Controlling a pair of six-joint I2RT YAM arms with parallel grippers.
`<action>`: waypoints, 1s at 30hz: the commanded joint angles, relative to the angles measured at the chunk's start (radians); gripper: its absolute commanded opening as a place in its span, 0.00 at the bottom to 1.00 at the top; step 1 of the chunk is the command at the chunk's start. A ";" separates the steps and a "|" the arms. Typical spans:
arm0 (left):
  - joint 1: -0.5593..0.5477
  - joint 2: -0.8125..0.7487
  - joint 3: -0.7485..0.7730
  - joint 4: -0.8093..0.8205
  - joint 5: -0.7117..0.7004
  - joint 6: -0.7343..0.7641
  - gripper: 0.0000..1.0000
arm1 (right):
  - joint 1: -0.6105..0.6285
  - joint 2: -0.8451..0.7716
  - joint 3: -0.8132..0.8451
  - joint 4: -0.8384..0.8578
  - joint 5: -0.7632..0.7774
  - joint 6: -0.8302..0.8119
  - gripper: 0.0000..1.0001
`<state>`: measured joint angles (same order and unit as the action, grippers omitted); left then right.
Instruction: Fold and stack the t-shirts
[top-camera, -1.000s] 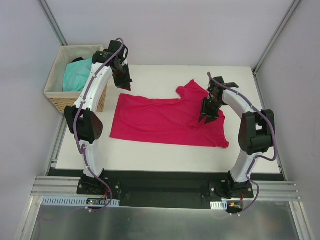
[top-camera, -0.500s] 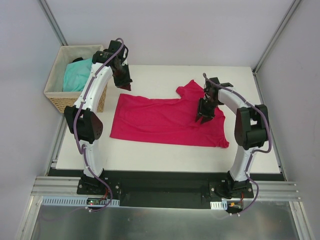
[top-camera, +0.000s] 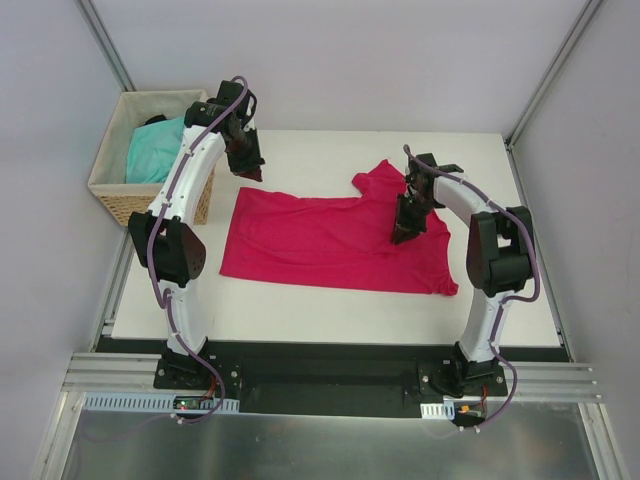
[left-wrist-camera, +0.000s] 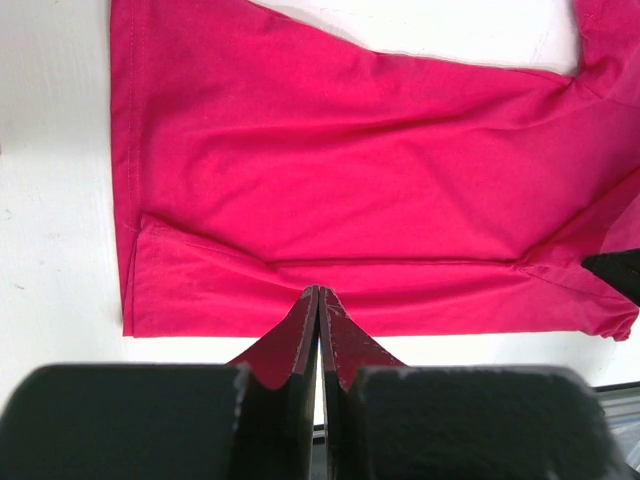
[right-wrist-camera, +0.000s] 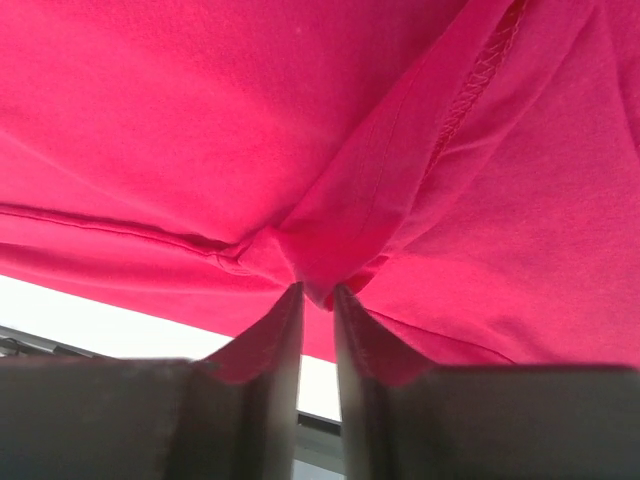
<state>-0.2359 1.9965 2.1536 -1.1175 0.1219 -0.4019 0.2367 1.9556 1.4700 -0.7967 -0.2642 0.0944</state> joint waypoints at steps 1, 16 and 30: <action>-0.005 -0.027 0.011 -0.022 -0.013 0.006 0.01 | 0.007 -0.003 0.016 -0.015 -0.017 0.010 0.17; -0.005 -0.010 0.045 -0.024 -0.011 0.000 0.01 | 0.009 0.184 0.324 -0.104 -0.053 -0.033 0.02; -0.002 0.022 0.080 -0.024 -0.005 -0.002 0.01 | 0.033 0.335 0.467 -0.131 -0.265 -0.088 0.11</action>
<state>-0.2359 1.9987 2.1746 -1.1198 0.1219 -0.4023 0.2512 2.2841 1.8992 -0.9035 -0.3943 0.0452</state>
